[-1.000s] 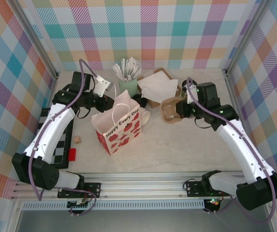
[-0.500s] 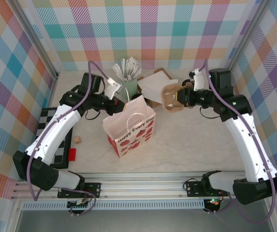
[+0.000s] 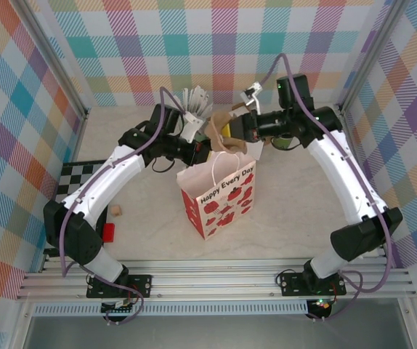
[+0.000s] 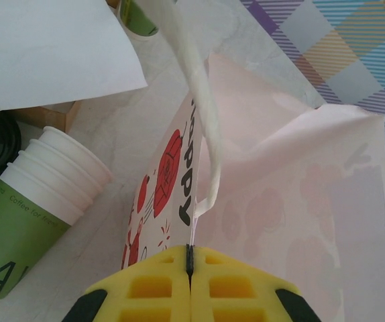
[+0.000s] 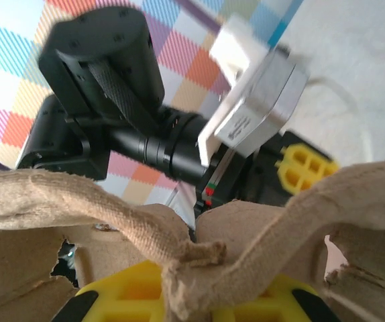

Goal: Pack the takeout coffee

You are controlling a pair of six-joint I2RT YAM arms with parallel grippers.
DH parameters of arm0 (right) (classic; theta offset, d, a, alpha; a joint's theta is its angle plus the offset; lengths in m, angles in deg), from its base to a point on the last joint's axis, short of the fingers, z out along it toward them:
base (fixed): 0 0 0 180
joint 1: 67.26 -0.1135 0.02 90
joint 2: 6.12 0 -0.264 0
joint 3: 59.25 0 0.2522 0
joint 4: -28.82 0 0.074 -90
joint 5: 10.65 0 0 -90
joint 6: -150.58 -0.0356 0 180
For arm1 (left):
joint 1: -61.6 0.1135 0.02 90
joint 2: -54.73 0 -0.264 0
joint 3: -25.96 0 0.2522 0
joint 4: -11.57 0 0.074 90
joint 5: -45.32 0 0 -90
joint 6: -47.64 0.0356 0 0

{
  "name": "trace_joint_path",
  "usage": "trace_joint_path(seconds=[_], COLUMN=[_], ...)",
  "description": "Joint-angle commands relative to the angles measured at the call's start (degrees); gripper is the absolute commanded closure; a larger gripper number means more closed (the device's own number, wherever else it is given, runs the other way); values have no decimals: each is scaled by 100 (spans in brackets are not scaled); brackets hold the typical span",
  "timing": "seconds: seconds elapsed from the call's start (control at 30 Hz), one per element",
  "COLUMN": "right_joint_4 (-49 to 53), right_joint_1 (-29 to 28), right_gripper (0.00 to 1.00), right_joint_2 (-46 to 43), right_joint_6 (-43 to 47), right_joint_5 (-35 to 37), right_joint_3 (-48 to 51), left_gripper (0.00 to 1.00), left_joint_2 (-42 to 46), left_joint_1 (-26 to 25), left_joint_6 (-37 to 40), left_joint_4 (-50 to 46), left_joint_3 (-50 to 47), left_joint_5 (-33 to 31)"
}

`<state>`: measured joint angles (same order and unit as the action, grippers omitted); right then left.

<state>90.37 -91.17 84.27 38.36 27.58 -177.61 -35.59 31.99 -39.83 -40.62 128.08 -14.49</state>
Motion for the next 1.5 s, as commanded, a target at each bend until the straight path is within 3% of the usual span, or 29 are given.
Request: trace_joint_path(seconds=[0.0,0.27,0.4,0.57,0.7,0.83,0.9,1.03,1.13,1.3,1.47], right_joint_4=[275,849,645,303,337,384,314,251,258,250,169], right_joint_1=[-89,-97,-136,-174,-215,-277,-288,-308,-317,-326,-333], right_gripper=[100,100,100,100,100,100,100,100,100,100,100], right_joint_2=[43,75,-38,11,66,110,91,61,52,39,23], right_joint_6=[-147,-145,-332,-617,-664,-745,-872,-1053,-1109,-1177,-1279], right_joint_5=[-326,139,387,509,596,720,838,1036,1188,1292,1345], right_joint_3=[39,440,712,705,665,543,556,564,568,615,634], left_gripper=[100,97,60,21,11,8,4,3,8,22,28], left_joint_2=[-9,-135,-10,1193,2043,2771,3102,3564,3269,2588,2207], left_joint_1=[-45,-45,-32,357,673,629,391,-542,-947,-1240,-1240], left_joint_6=[-246,-230,160,633,1156,1098,798,736,870,1207,1376], left_joint_4=[108,30,-510,-640,-1280,-1133,-444,1308,1835,2011,2200], left_joint_3=[236,361,623,-59,-311,-629,-1086,-2093,-2271,-2152,-2107], left_joint_5=[-111,-221,-443,-600,-819,49,335,-696,-1127,-1163,-1073])
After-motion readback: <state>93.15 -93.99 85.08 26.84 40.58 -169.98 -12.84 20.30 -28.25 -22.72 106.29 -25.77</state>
